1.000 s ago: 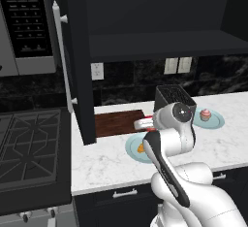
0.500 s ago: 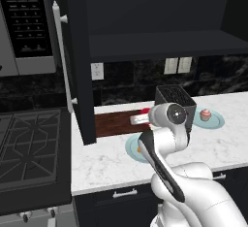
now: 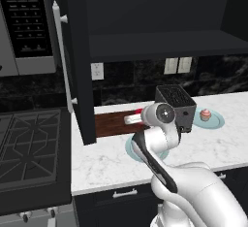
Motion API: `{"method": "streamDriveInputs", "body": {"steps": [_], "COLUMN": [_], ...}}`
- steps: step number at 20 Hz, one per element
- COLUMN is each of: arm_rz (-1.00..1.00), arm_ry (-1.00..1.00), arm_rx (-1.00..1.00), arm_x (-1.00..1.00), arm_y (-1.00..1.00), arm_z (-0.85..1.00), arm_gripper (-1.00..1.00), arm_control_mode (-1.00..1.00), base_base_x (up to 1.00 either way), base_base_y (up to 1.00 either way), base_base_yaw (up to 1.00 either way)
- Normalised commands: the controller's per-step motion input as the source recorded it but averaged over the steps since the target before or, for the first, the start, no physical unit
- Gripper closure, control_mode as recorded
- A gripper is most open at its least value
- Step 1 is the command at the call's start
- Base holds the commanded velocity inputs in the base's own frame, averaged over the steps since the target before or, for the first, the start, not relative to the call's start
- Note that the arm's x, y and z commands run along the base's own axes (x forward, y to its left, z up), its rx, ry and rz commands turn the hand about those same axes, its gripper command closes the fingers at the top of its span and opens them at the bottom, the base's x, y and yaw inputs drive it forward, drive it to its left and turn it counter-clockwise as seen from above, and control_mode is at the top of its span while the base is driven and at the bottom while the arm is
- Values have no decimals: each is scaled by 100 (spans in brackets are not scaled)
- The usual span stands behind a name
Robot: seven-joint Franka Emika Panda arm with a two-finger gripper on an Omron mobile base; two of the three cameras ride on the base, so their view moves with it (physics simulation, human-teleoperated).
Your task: From the different types of pastries on the counter, select a croissant and place it on the cutting board. Then retrieve a jar of jam from the cabinet and place it alongside the croissant on the cutting board.
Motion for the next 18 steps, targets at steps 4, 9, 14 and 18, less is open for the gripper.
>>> {"method": "streamDriveInputs", "body": {"steps": [4, 9, 14, 18], "arm_rz": [1, 0, 2, 2], "arm_ry": [-11, -9, 0, -1], "arm_rx": [3, 17, 27, 4], "arm_x": [3, 1, 3, 1], "arm_y": [0, -19, -29, -4], "arm_z": [-46, -32, -62, -21], "arm_gripper": [100, 100, 100, 100], "arm_control_mode": [-100, -100, -100, -100], "base_base_x": [0, 0, 0, 0], "base_base_y": [0, 0, 0, 0], "base_base_yaw": [0, 0, 0, 0]}}
